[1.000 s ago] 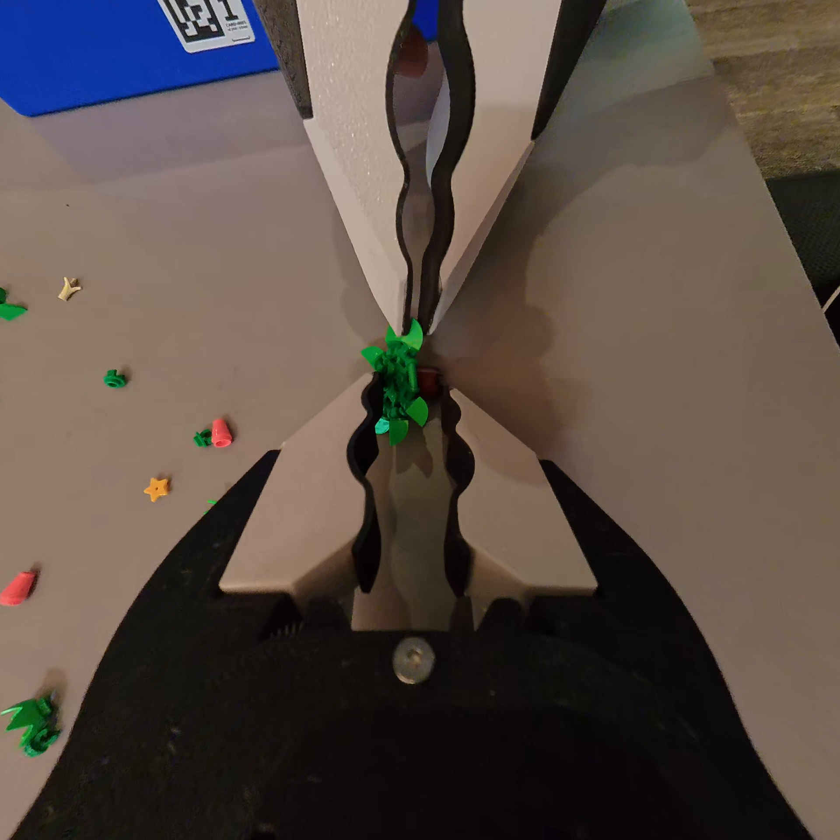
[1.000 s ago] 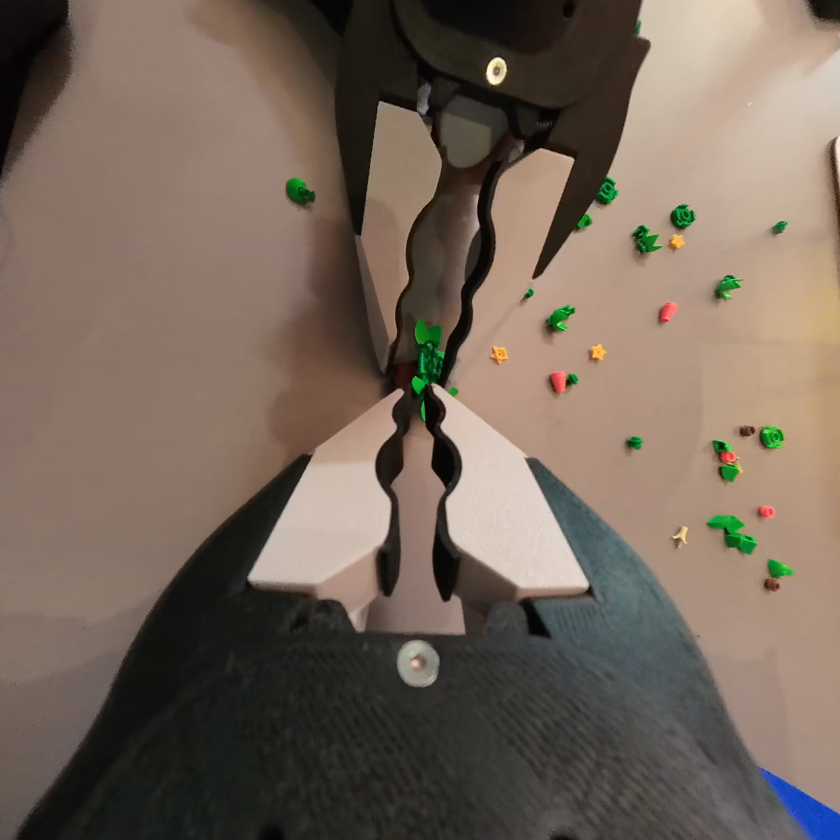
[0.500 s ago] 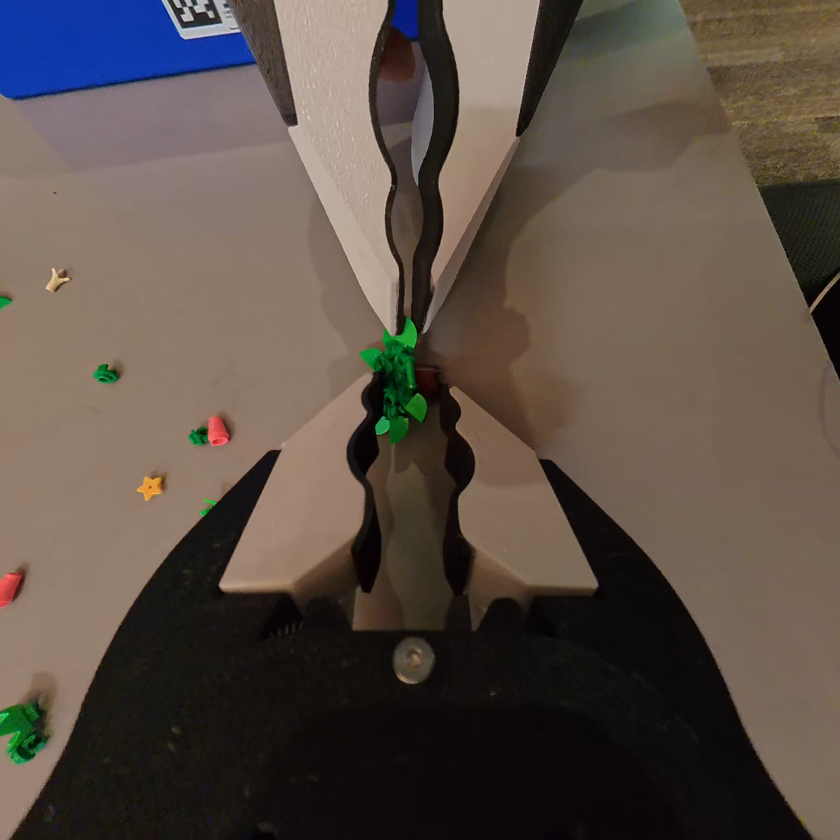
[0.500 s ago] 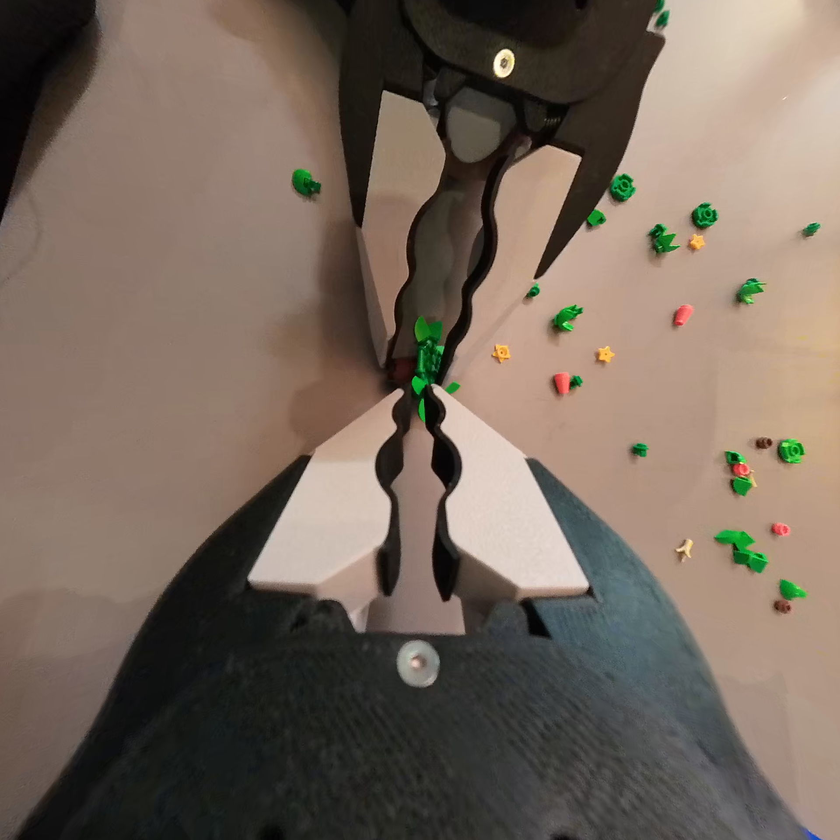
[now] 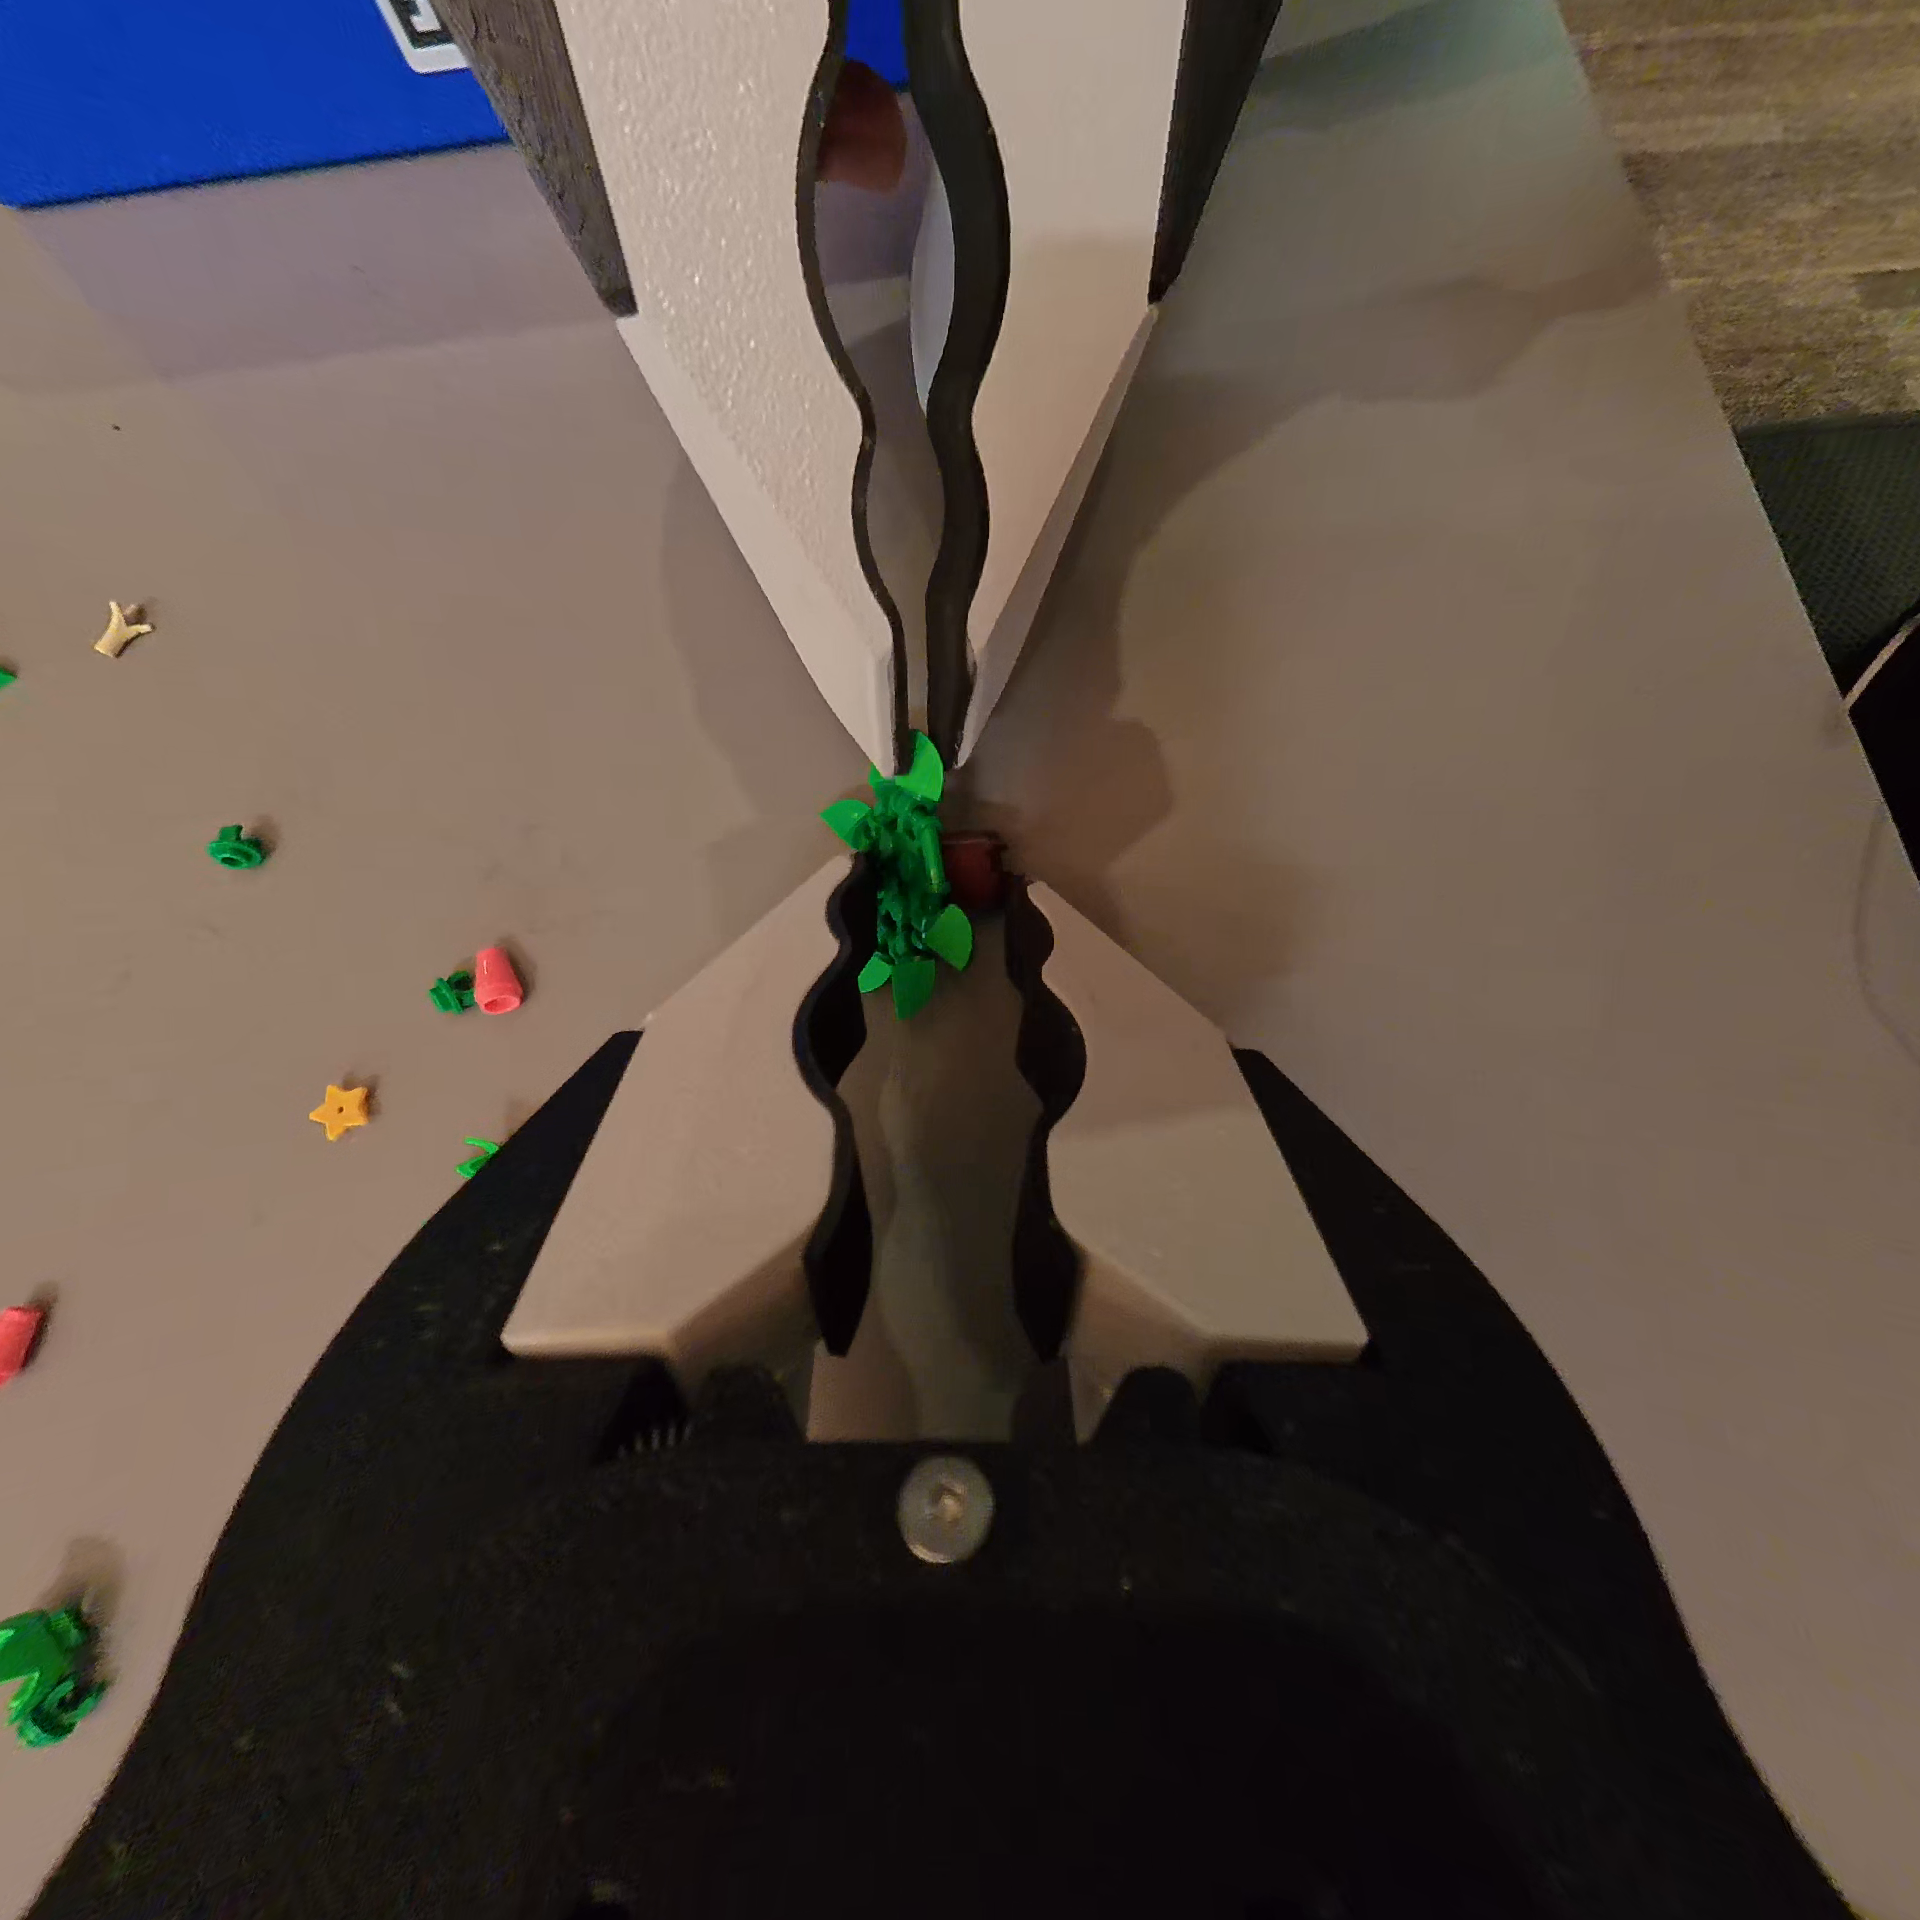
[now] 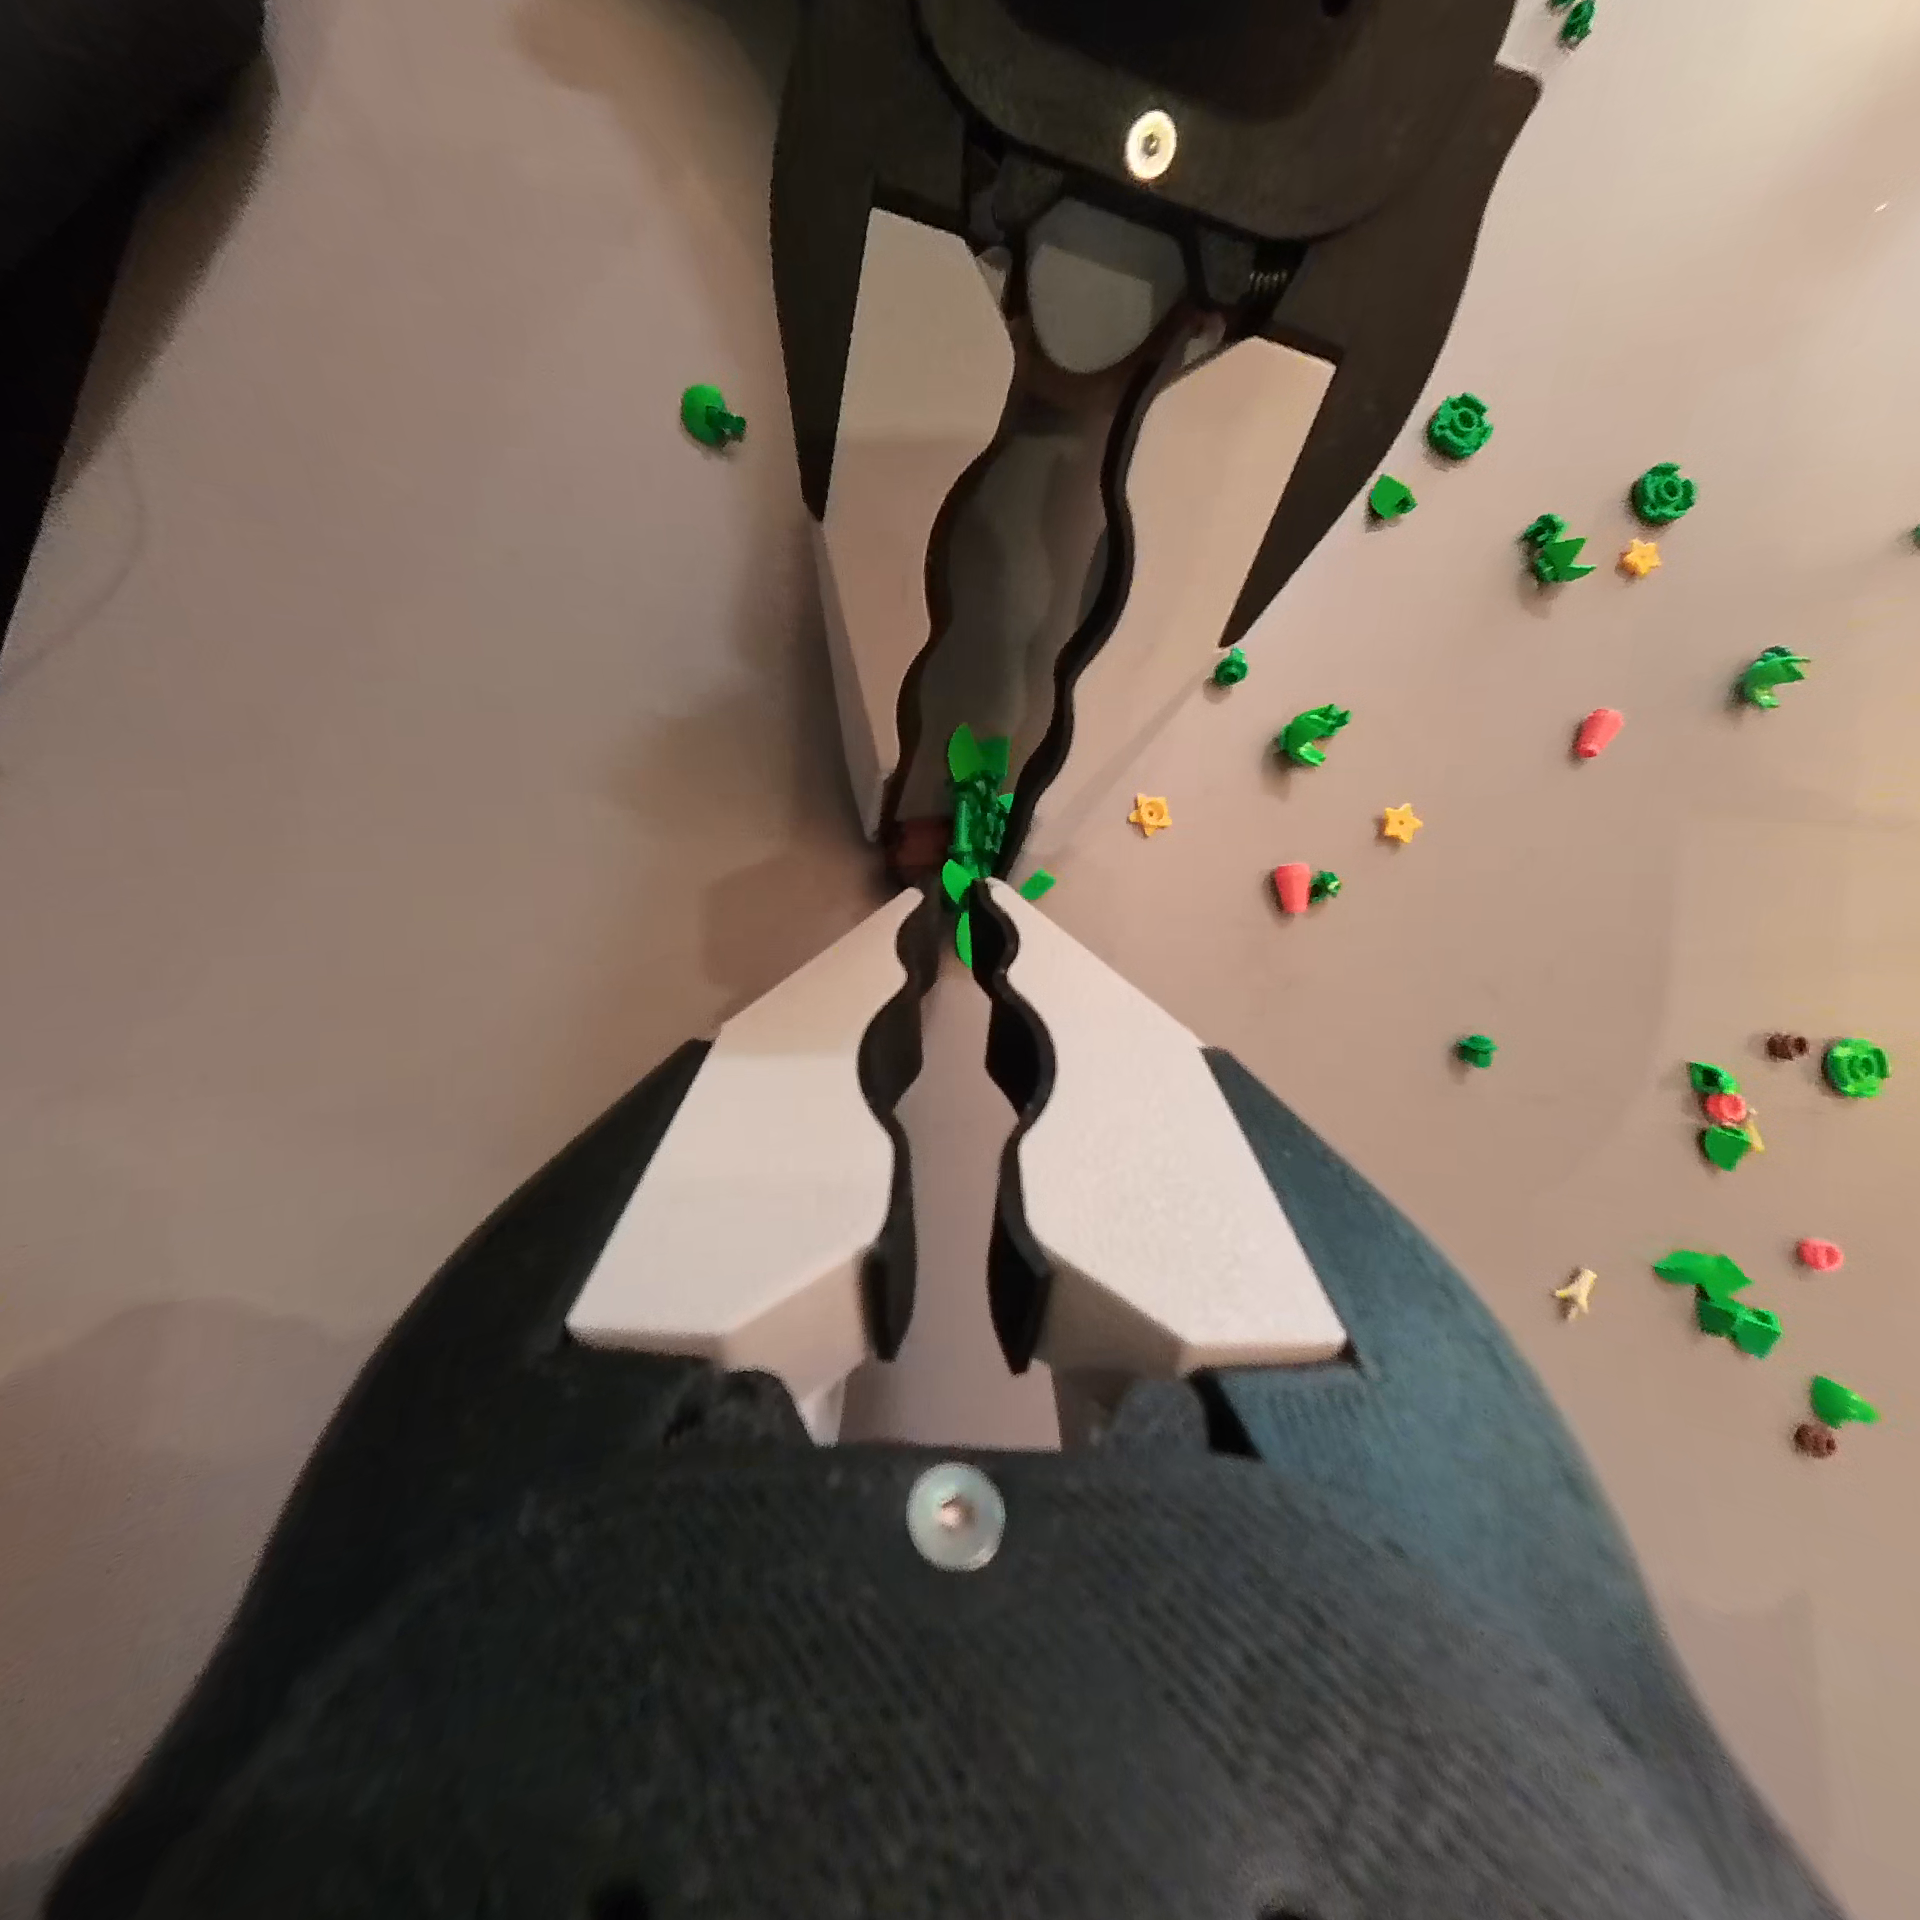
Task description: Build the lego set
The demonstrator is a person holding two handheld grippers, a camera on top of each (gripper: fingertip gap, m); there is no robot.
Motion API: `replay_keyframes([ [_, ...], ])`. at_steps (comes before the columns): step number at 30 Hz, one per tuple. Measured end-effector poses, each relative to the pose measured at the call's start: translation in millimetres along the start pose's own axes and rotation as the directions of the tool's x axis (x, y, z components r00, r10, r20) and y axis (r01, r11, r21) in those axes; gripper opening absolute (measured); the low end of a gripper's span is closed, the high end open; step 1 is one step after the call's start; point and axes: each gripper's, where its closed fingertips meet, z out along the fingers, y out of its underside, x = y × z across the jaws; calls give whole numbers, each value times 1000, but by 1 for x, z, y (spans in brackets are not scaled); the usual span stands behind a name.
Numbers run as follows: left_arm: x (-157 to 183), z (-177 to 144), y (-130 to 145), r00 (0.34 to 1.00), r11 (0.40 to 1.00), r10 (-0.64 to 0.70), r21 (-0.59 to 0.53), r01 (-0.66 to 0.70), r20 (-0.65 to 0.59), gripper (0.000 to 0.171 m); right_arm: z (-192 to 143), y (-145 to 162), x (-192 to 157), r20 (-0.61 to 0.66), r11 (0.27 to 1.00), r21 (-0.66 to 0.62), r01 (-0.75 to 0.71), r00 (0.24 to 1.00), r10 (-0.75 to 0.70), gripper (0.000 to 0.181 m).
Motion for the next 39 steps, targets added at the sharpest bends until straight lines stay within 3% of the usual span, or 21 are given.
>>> replay_keyframes([
  [13, 0, 0, 1, 1000, 1000, 9, -3, -9, 6, 20, 3, -4, 1, 32, 998, -67, 2, 999, 0, 4],
  [20, 1, 0, -2, 994, 997, 75, 2, -75, 74, 21, 7, 0, -2, -117, 993, -120, 10, 993, -24, 7],
  [25, 6, 2, -3, 985, 991, 137, -9, -137, 105, 21, 0, 0, -11, -229, 990, -28, -137, 965, 127, 5],
  [31, 20, -2, -11, 992, 992, 114, 44, -117, 63, 21, -7, -5, -26, -413, 994, 38, -102, 904, 109, 2],
  [39, 30, 5, -10, 969, 975, 222, 0, -223, 111, 21, -12, -21, -39, -473, 972, 165, -165, 852, 225, 26],
])
